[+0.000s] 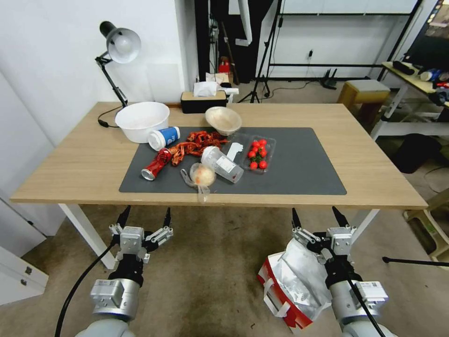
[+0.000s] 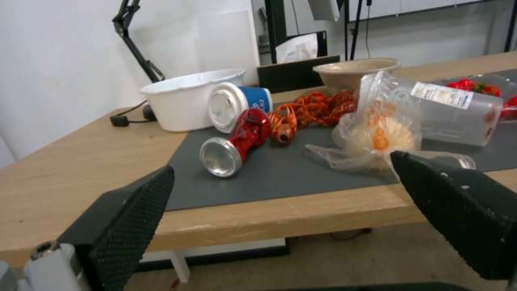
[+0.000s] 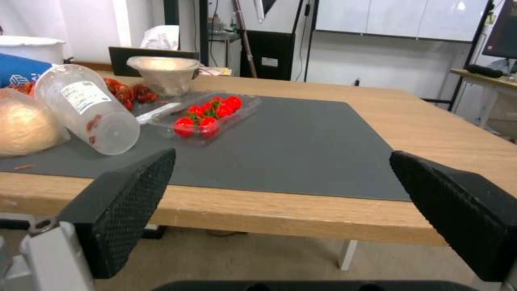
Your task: Pick up the food delivery bag from the floor and place it on the table.
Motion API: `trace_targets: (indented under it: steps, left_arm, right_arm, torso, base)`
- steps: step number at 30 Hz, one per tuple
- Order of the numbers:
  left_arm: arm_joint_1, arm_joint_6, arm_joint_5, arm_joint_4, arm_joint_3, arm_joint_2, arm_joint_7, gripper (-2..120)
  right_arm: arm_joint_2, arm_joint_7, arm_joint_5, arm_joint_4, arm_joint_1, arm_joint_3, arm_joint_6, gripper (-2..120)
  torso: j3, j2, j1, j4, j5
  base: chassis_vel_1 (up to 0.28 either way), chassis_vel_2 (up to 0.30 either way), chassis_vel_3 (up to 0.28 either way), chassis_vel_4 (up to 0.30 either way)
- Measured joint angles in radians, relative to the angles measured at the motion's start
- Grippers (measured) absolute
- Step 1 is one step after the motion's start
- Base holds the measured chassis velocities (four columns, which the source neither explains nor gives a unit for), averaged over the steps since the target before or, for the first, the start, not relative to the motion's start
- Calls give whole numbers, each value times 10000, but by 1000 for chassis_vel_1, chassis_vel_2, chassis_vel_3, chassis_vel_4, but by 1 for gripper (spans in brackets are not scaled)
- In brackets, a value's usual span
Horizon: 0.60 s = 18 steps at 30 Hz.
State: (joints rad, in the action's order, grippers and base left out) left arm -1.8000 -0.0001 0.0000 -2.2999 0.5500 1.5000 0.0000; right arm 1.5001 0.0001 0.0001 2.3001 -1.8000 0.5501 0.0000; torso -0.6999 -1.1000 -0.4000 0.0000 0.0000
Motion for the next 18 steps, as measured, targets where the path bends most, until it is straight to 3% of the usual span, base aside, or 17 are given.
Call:
trace_targets:
  steps: [18]
  left_arm:
    - [0,0,0,0,0,0,0,100]
  right_arm:
    - [0,0,0,0,0,0,0,100]
  torso:
    - [0,0,0,0,0]
  base:
    - [0,0,0,0]
